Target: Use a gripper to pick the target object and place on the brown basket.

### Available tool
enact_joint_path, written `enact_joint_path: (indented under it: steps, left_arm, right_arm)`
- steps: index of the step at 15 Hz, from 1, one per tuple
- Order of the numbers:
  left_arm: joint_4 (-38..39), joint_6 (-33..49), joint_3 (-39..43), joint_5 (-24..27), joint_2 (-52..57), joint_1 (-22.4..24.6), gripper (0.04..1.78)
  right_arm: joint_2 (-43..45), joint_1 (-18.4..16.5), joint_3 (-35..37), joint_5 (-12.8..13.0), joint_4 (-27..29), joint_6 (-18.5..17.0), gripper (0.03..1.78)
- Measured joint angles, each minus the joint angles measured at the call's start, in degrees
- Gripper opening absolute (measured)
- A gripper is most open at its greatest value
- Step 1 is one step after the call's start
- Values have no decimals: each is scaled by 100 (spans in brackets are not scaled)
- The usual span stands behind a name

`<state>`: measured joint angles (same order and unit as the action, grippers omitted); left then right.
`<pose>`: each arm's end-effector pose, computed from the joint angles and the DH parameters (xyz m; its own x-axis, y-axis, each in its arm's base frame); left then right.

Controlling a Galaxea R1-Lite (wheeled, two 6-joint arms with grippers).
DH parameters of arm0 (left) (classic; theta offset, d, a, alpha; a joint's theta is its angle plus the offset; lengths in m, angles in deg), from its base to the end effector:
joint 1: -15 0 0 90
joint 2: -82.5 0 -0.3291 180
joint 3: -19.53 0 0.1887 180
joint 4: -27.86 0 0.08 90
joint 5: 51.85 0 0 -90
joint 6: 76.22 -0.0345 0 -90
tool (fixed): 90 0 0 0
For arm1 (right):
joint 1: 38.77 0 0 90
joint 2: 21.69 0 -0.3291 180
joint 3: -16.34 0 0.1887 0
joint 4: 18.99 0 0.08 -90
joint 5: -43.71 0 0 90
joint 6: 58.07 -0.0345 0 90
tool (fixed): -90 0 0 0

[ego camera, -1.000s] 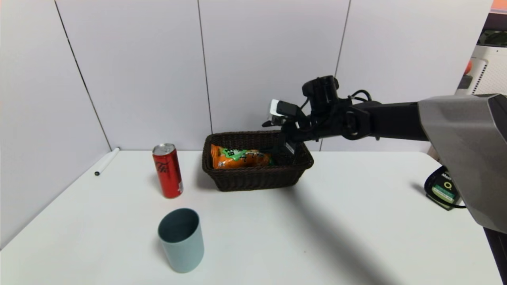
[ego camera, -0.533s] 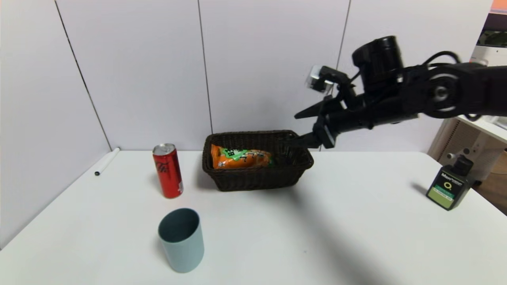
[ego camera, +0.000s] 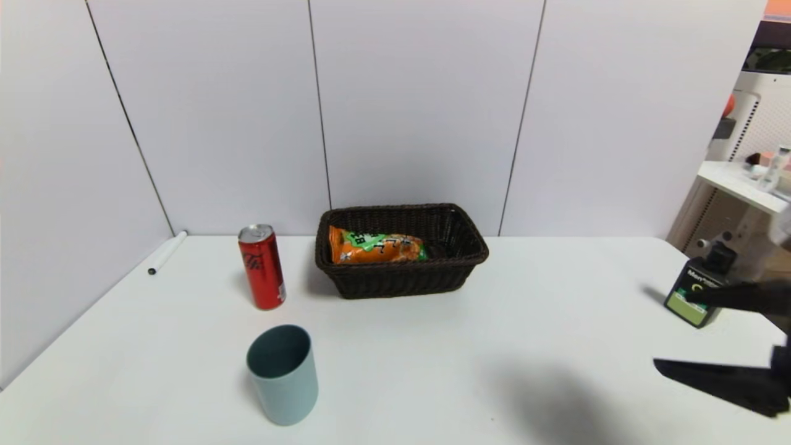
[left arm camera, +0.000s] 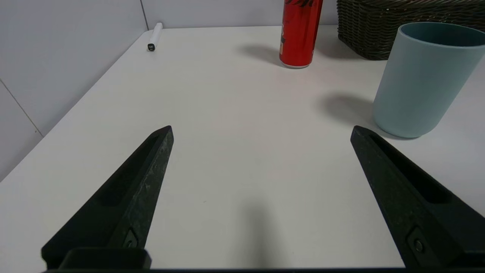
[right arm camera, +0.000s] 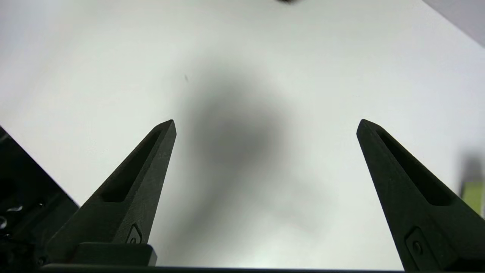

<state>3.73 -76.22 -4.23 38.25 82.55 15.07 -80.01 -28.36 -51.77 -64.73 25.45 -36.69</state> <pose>-0.0420 -0.0001 0.0753 1.0000 -0.0005 -0.0056 0.0005 1.0000 0.0000 0.1021 0.0299 0.2481 0.7104 0.4521 -0.5394 -0.6018 0.7876 -0.1324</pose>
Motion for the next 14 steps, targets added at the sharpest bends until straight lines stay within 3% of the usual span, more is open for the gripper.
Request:
enact_joint_path:
  steps: [2,5,8,10,11,13,14]
  left_arm:
    - [0,0,0,0,0,0,169]
    - [-5,0,0,0,0,0,169]
    - [0,0,0,0,0,0,169]
    - [0,0,0,0,0,0,169]
    - [2,0,0,-2,0,0,169]
    - [0,0,0,0,0,0,169]
    - [0,0,0,0,0,0,169]
  right_arm:
    - [1290,-383,1209,162,-446,-344,167]
    - [2900,-835,3026,297,-1808,-892,168]
    - [4223,-992,4048,372,-2972,-1213,169]
    - [5005,-1025,4269,584,-2838,-1471,169]
    - [5283,-1031,4313,791,-2720,-1554,169]
    - [5606,-1041,4396,1456,-2383,-1535,169]
    - [5692,-1041,4407,1607,-2075,-1552,169]
